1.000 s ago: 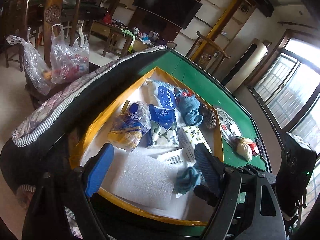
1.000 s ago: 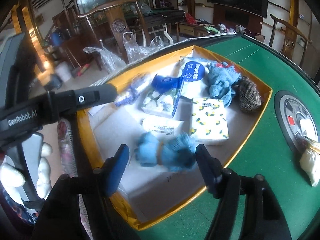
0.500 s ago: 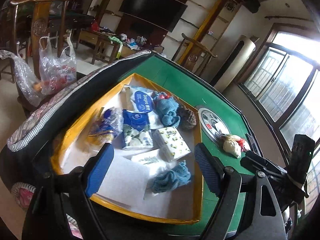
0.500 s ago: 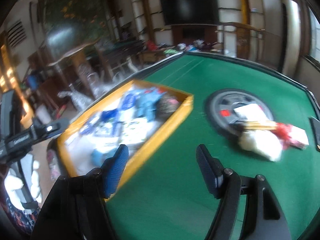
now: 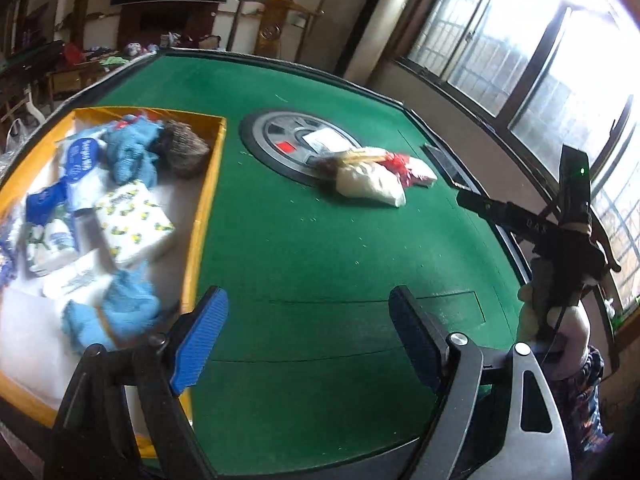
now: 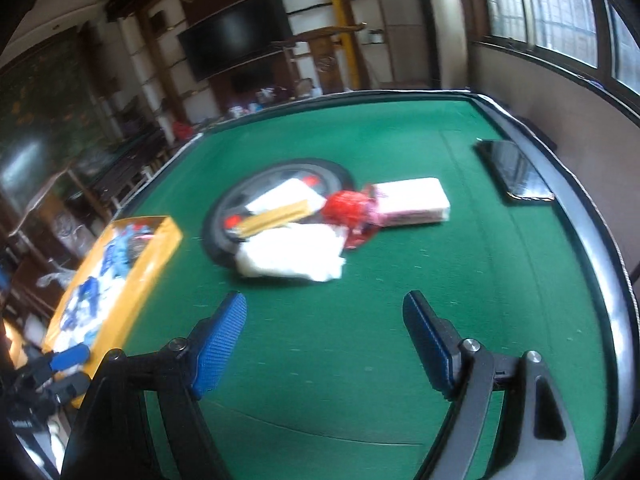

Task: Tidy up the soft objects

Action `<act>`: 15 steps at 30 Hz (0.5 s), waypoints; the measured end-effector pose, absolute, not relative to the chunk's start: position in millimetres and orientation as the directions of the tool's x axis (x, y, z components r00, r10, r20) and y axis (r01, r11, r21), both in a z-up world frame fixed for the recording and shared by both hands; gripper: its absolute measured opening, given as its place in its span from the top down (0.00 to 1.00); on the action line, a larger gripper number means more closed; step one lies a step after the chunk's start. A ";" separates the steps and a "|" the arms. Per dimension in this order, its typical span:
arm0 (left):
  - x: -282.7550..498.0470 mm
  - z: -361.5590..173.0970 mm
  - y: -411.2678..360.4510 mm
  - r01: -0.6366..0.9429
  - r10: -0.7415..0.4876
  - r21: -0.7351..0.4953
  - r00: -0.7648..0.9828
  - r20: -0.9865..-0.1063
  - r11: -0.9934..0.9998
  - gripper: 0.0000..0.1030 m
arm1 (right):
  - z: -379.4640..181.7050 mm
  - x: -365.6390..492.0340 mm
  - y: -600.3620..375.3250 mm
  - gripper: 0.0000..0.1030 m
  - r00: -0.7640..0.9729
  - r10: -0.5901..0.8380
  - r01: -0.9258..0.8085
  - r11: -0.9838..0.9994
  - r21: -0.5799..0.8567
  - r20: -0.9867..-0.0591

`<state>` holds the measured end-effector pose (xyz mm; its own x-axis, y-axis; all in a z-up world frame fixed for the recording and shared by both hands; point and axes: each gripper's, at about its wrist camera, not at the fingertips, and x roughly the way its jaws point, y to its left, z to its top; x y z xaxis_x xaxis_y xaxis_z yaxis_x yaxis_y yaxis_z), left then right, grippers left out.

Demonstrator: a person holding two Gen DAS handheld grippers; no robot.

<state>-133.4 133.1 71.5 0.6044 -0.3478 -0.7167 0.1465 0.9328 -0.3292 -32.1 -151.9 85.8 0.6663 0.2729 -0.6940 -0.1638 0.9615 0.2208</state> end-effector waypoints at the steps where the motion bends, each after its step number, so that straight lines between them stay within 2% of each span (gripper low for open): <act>1: -129.4 68.3 122.0 0.164 -0.351 -0.318 0.588 -0.728 0.934 0.19 | 86.3 -31.0 -158.3 0.26 0.668 0.256 -0.152 0.966 0.208 -0.699; 9: -100.9 45.5 69.2 0.226 -0.320 -0.233 0.529 -0.786 0.946 0.19 | 92.3 -14.5 -172.5 0.24 0.685 0.107 -0.151 0.988 0.003 -0.721; 15: -91.0 28.8 69.7 0.202 -0.329 -0.261 0.518 -0.790 0.944 0.19 | 86.6 16.7 -184.6 0.24 0.643 0.129 -0.093 0.992 0.091 -0.755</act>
